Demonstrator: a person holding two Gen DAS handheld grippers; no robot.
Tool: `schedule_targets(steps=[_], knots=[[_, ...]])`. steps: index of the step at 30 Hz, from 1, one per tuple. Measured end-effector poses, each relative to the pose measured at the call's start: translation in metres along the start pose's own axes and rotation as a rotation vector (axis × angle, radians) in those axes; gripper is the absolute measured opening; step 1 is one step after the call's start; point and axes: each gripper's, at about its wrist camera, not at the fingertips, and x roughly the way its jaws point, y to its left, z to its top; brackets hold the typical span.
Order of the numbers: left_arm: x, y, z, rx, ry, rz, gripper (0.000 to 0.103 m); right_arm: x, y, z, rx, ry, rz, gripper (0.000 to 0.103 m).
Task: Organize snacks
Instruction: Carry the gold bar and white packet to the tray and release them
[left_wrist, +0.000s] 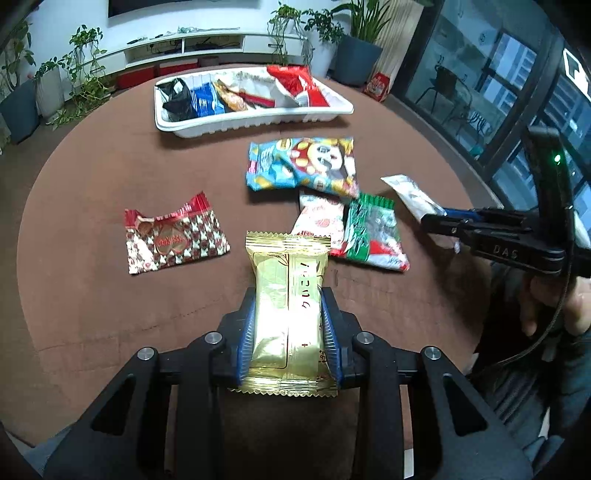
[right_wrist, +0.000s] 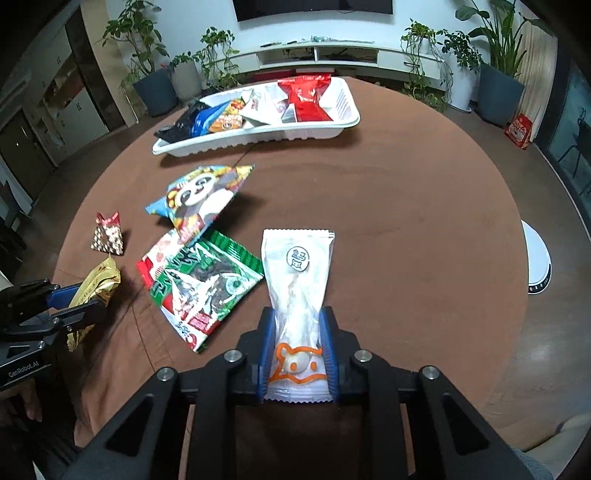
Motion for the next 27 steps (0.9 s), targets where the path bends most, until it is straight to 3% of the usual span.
schedule_targets(steps=[5,12,21,27], knots=[[-0.022,0.008,0.013,-0.025,-0.054,-0.025,0.03,-0.012,-0.005,0.011,0.035,-0.048,0.031,0.026],[-0.061,0.033,0.066,-0.059,-0.173,-0.023,0.03,-0.035,-0.012,0.042,0.058,-0.127,0.068,0.026],[-0.068,0.064,0.168,-0.126,-0.3,-0.003,0.03,-0.062,-0.004,0.143,0.013,-0.295,0.103,0.026],[-0.031,0.066,0.222,-0.097,-0.271,0.037,0.03,-0.01,0.012,0.224,-0.031,-0.301,0.141,0.026]])
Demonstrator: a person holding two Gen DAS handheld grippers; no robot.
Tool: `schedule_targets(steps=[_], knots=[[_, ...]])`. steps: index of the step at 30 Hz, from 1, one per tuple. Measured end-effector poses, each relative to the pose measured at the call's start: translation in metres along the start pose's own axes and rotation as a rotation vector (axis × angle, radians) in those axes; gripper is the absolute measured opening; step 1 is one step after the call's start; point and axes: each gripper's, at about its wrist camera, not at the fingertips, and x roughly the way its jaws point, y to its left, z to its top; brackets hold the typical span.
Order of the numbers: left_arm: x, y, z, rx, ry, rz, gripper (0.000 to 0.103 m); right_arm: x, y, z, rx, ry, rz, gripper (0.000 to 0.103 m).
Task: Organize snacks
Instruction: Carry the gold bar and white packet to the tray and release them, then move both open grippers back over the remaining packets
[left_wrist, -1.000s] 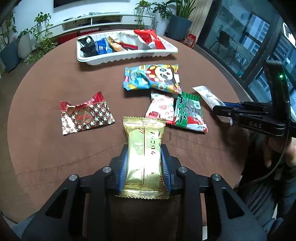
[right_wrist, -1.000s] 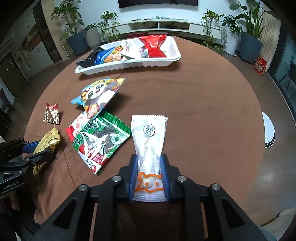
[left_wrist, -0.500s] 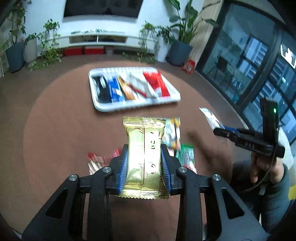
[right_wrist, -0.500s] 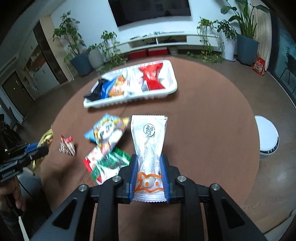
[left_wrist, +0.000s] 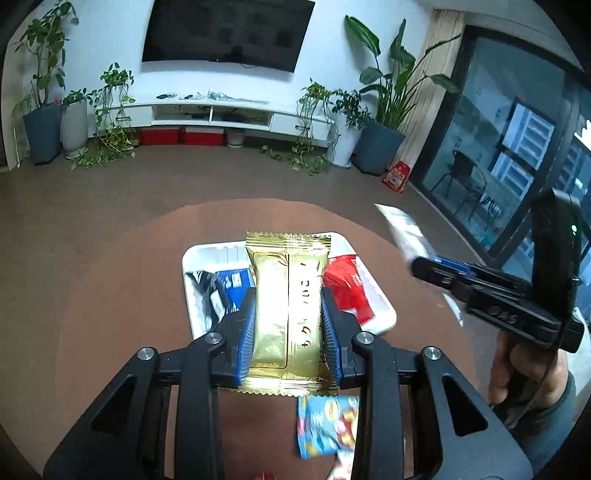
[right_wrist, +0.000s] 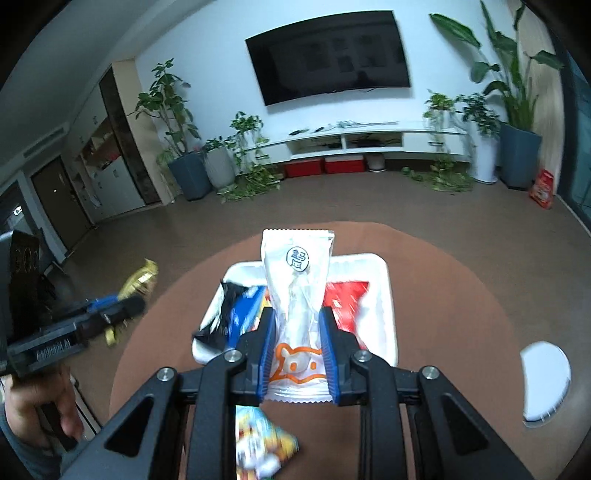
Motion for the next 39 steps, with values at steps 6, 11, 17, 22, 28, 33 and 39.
schedule_targets(steps=[6,11,17,22,28,33,39], knots=[[0.072,0.013,0.019,-0.015,0.072,0.035,0.03,0.076,0.003,0.015,-0.044,0.071,-0.004,0.026],[0.12,0.019,0.009,-0.03,0.119,0.042,0.03,0.114,0.003,0.006,-0.083,0.128,-0.039,0.026],[0.164,0.022,-0.007,-0.041,0.153,0.049,0.03,0.137,-0.006,-0.004,-0.099,0.164,-0.1,0.026],[0.197,0.021,-0.013,-0.028,0.189,0.058,0.03,0.141,-0.006,-0.012,-0.129,0.17,-0.128,0.026],[0.223,0.021,-0.02,-0.022,0.197,0.068,0.03,0.147,-0.001,-0.016,-0.171,0.179,-0.158,0.027],[0.228,0.013,-0.023,-0.019,0.2,0.082,0.031,0.149,-0.003,-0.018,-0.168,0.19,-0.171,0.028],[0.211,0.014,-0.021,-0.036,0.18,0.092,0.057,0.147,0.004,-0.017,-0.183,0.189,-0.182,0.032]])
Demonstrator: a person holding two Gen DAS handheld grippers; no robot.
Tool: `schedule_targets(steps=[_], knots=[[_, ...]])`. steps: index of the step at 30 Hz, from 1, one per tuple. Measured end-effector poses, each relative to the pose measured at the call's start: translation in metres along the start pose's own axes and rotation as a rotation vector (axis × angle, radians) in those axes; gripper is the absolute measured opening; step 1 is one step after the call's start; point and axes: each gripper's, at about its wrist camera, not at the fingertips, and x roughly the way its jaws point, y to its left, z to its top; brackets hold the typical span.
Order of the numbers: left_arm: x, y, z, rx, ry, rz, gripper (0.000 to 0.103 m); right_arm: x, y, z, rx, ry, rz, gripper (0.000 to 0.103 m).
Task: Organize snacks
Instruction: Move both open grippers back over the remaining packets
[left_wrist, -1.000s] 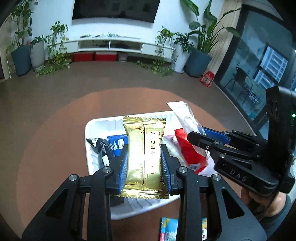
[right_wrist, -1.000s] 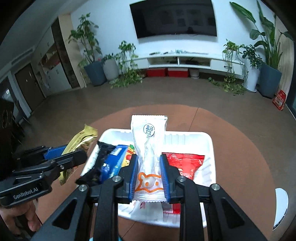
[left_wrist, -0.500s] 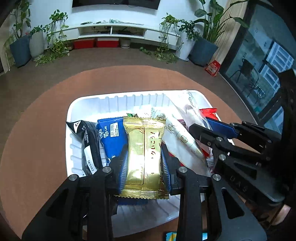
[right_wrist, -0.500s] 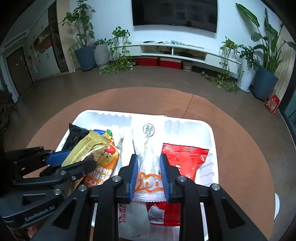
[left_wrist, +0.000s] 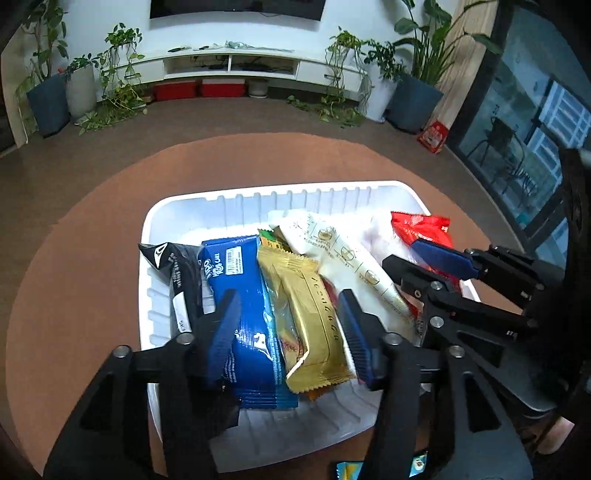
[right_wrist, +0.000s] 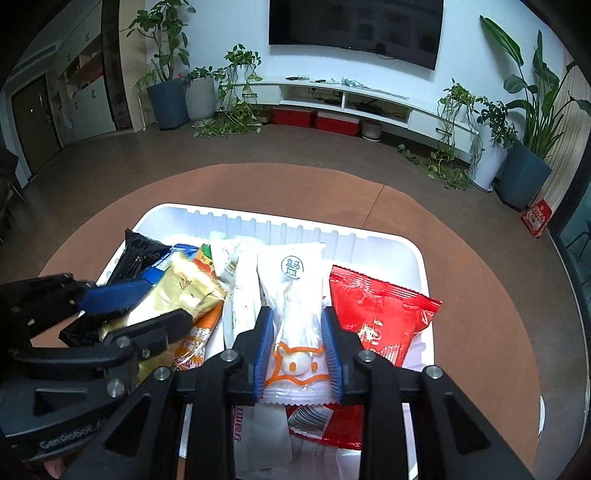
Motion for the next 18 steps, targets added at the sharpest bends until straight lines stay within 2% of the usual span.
schedule_targets(steps=[3,6,7,9,11,12,14,16,18], knots=[[-0.015,0.003,0.001,-0.002,-0.01,0.009,0.063,-0.004,0.001,-0.001,0.0,-0.005,0.001,0.032],[-0.028,0.006,0.0,-0.019,-0.025,0.009,0.071,-0.01,0.001,-0.001,-0.008,-0.012,-0.006,0.038],[-0.037,0.006,-0.001,-0.024,-0.032,0.005,0.073,-0.013,0.0,-0.001,-0.006,-0.019,-0.008,0.046],[-0.05,0.007,-0.003,-0.03,-0.045,0.004,0.09,-0.022,-0.003,0.0,0.002,-0.035,-0.002,0.057],[-0.072,0.006,-0.007,-0.032,-0.066,-0.018,0.101,-0.033,-0.008,0.0,0.014,-0.06,0.015,0.069],[-0.08,0.006,-0.008,-0.029,-0.076,-0.023,0.102,-0.039,-0.011,0.0,0.02,-0.074,0.026,0.072],[-0.103,0.003,-0.012,-0.02,-0.104,-0.027,0.103,-0.053,-0.016,-0.002,0.035,-0.107,0.075,0.086],[-0.127,0.001,-0.018,0.003,-0.137,-0.024,0.103,-0.067,-0.021,-0.006,0.046,-0.132,0.136,0.093],[-0.15,-0.002,-0.029,0.056,-0.171,0.006,0.103,-0.078,-0.024,-0.009,0.051,-0.144,0.175,0.096]])
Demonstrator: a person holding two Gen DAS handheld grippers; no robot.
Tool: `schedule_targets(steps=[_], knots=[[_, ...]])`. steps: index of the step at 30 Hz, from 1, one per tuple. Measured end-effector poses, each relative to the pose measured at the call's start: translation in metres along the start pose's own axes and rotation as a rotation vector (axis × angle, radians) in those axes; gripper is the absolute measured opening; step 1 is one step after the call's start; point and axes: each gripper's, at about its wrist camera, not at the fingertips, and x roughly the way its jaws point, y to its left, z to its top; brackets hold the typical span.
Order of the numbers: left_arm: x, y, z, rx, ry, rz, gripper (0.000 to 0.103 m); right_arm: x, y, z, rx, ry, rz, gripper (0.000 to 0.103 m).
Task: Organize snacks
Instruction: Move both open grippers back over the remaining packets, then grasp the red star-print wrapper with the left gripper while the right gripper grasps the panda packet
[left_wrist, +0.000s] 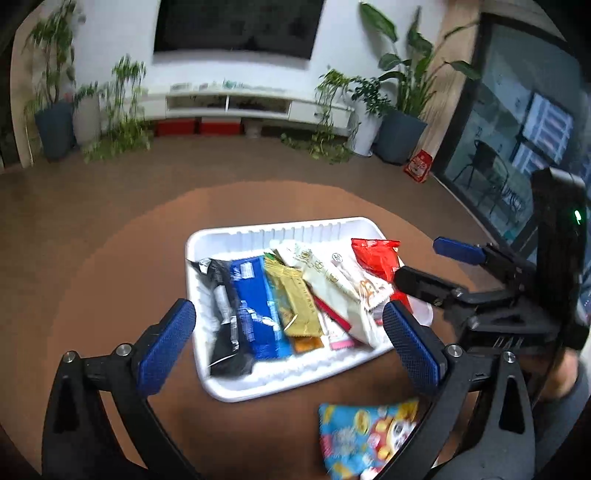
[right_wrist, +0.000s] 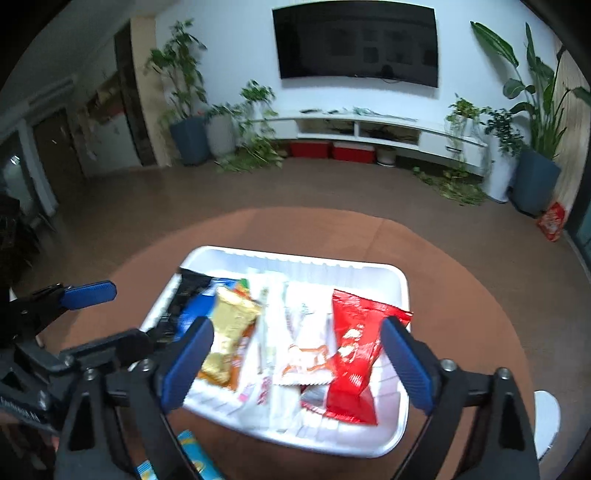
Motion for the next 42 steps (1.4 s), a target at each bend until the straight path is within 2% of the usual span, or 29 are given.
schedule_targets(steps=[2,5,8,12,18,21,26,28,34,39,42], knots=[[-0.027,0.003,-0.01,0.045,-0.024,0.029,0.103,-0.014,-0.001,-0.005,-0.005,-0.008,0.035,0.097],[-0.055,0.019,-0.028,0.034,-0.03,0.016,0.103,-0.036,0.005,-0.019,-0.051,-0.021,0.08,0.097],[-0.075,0.036,-0.053,0.031,0.061,-0.033,0.103,-0.051,0.014,-0.034,-0.102,-0.007,0.139,0.097],[-0.085,0.04,-0.089,0.15,0.171,-0.025,0.102,-0.061,0.038,-0.057,-0.218,0.034,0.213,0.097],[-0.099,0.039,-0.12,0.26,0.208,-0.118,0.102,-0.064,0.057,-0.078,-0.273,0.078,0.247,0.097],[-0.093,0.033,-0.127,0.347,0.234,-0.154,0.102,-0.058,0.063,-0.092,-0.308,0.126,0.26,0.097],[-0.062,0.01,-0.138,0.568,0.297,-0.142,0.102,-0.043,0.071,-0.107,-0.377,0.188,0.279,0.094],[-0.051,0.005,-0.145,0.623,0.322,-0.149,0.102,-0.036,0.073,-0.109,-0.386,0.207,0.284,0.094],[-0.032,0.012,-0.146,0.632,0.368,-0.216,0.099,-0.012,0.077,-0.114,-0.417,0.28,0.283,0.094],[-0.016,0.018,-0.149,0.631,0.402,-0.231,0.082,0.005,0.078,-0.12,-0.436,0.333,0.261,0.088],[-0.01,0.017,-0.156,0.654,0.422,-0.234,0.081,0.007,0.078,-0.12,-0.436,0.343,0.264,0.086]])
